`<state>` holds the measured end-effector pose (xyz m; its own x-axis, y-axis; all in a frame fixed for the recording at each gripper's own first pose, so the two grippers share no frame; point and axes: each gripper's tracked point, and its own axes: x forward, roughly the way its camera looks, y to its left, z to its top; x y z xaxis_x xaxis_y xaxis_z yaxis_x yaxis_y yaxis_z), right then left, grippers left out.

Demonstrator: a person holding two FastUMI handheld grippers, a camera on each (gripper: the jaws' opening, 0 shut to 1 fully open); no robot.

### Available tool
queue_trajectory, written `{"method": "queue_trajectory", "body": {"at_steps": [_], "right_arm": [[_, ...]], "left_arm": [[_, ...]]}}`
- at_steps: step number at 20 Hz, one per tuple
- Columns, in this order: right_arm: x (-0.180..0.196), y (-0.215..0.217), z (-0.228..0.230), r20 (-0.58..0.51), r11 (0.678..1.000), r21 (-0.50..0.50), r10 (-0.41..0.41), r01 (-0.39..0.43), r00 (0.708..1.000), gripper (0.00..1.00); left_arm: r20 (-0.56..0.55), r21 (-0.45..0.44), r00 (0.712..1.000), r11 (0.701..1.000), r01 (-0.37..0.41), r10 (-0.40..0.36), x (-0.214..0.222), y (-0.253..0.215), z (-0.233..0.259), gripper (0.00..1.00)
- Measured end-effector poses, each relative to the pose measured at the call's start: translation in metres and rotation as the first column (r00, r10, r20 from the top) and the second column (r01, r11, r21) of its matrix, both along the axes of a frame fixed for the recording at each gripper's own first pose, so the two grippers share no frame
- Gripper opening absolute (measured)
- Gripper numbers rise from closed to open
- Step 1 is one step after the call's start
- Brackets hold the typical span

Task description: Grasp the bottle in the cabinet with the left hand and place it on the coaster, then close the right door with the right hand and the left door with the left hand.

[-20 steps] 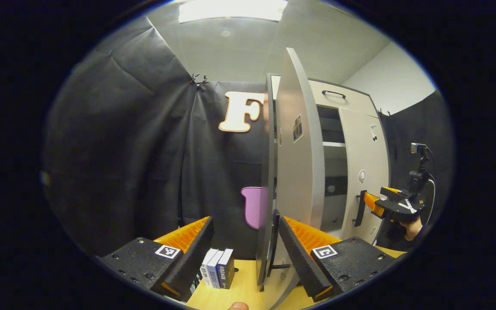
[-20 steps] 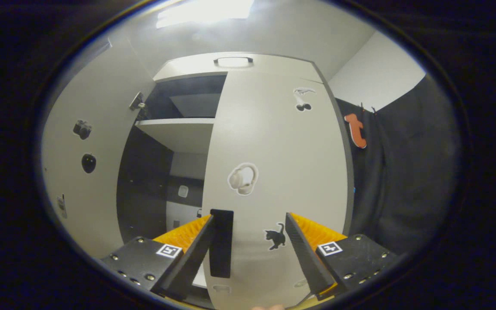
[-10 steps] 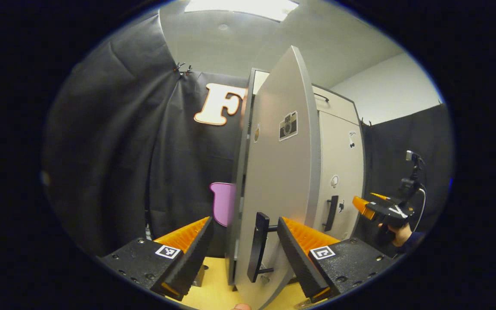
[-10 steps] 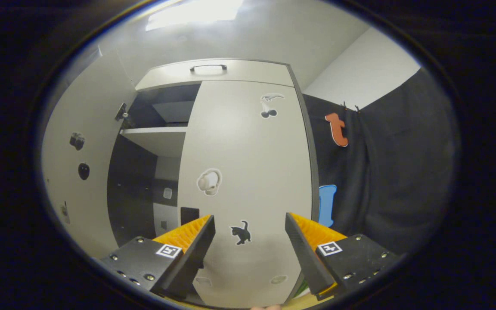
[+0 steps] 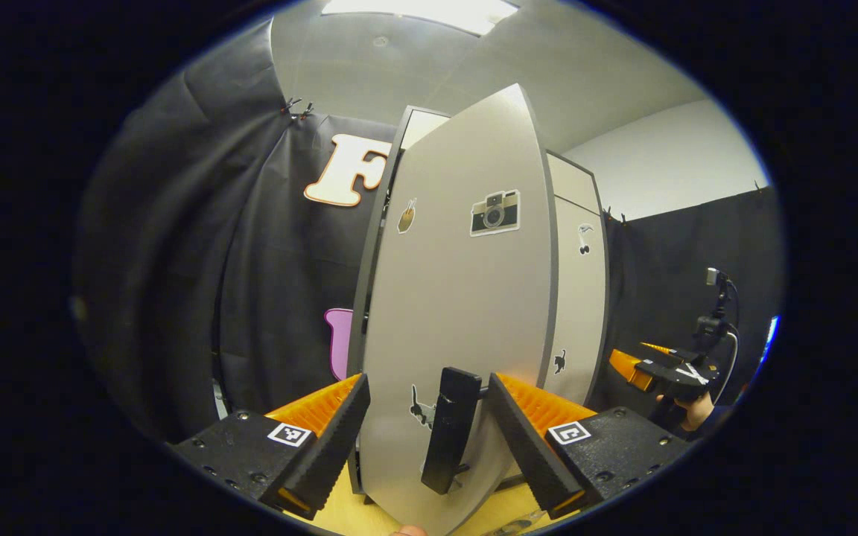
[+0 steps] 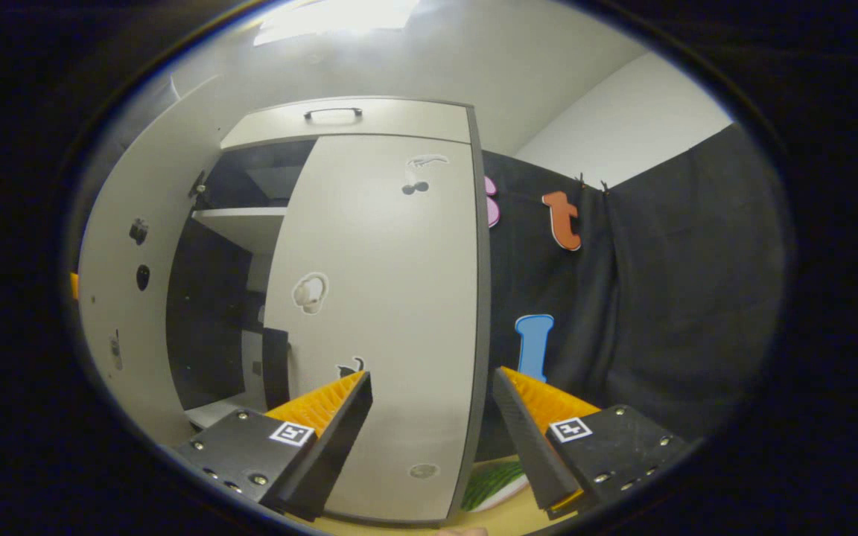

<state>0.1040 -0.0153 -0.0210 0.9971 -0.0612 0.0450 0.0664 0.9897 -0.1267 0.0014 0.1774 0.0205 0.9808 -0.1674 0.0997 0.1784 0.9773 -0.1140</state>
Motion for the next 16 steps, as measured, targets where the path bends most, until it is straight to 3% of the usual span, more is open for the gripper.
{"method": "queue_trajectory", "body": {"at_steps": [8, 14, 16], "right_arm": [[-0.009, -0.041, 0.011, 0.002, 0.999, -0.012, -0.039, 0.039, 0.999, 0.99], [-0.027, -0.082, 0.016, 0.010, 0.994, -0.021, -0.110, 0.110, 0.994, 0.99], [-0.031, -0.094, 0.017, 0.013, 0.991, -0.016, -0.134, 0.134, 0.991, 0.99]], "left_arm": [[-0.020, -0.102, 0.997, 0.992, 0.067, -0.070, 0.033, -0.042, -0.010, 1.00], [-0.015, 0.015, 0.997, 0.997, 0.074, -0.074, 0.059, -0.069, -0.012, 1.00], [-0.023, 0.008, 0.996, 0.996, 0.085, -0.085, 0.068, -0.075, -0.013, 1.00]]}}
